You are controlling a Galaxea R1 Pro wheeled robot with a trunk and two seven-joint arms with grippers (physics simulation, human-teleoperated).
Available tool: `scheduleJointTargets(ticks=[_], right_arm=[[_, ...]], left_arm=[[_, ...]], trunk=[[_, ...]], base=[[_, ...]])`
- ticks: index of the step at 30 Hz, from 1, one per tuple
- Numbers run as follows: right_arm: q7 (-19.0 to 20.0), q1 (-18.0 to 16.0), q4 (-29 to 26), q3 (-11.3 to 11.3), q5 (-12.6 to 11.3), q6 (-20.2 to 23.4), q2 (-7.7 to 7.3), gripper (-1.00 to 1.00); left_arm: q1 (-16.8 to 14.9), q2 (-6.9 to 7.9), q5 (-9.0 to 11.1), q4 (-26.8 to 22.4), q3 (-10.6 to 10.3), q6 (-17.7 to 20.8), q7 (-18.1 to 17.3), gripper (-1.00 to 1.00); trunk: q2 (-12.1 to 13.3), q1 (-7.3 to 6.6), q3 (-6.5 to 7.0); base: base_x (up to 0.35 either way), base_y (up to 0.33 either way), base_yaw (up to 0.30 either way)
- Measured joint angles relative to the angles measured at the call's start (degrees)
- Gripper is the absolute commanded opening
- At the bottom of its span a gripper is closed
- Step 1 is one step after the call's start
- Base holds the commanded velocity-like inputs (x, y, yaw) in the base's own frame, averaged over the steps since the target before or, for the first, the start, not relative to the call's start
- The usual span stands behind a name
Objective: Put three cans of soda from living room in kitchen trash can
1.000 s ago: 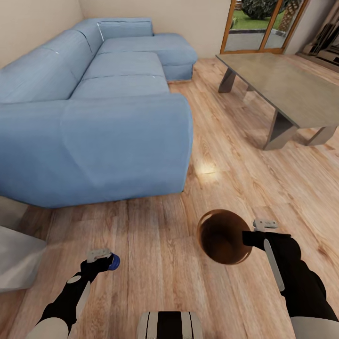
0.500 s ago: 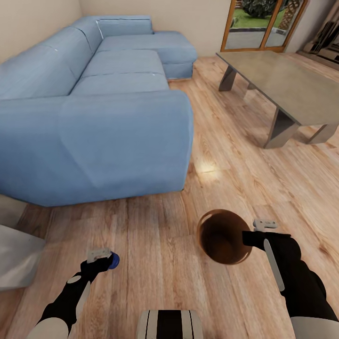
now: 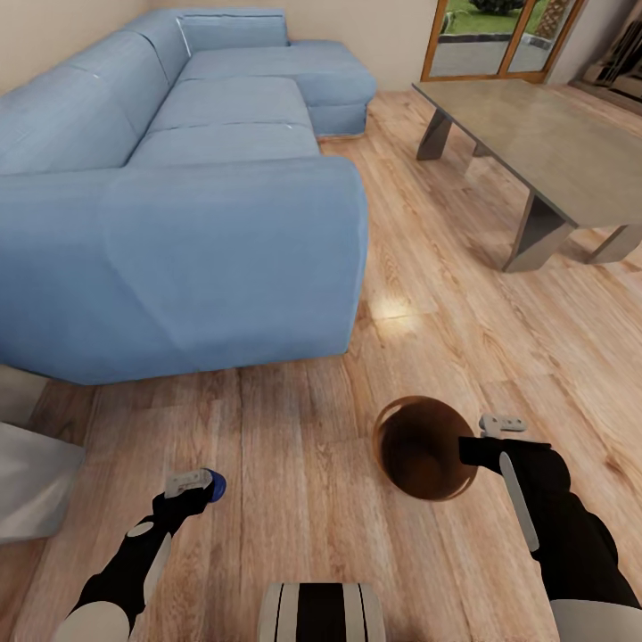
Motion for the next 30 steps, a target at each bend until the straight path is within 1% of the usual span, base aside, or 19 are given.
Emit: scheduleJointTargets(ticks=[11, 18, 30], right_arm=[[0.0, 0.0, 0.0, 0.0, 0.0, 0.0, 0.00, -1.00], [0.1, 0.0, 0.1, 0.0, -0.7, 0.8, 0.00, -1.00], [0.1, 0.0, 0.1, 0.0, -0.7, 0.8, 0.00, -1.00]], left_arm=[[0.0, 0.00, 0.0, 0.0, 0.0, 0.0, 0.0, 1.00], [0.0, 0.00, 0.0, -0.1, 0.0, 0.0, 0.0, 1.00], [0.0, 0.00, 0.0, -0.1, -0.1, 0.0, 0.0, 1.00]], trunk=[[0.0, 0.00, 0.00], [0.0, -0.02, 0.00], [0.0, -0.02, 0.00]], base=[[0.002, -0.002, 0.000], [0.044, -0.043, 0.000], [0.002, -0.002, 0.000]])
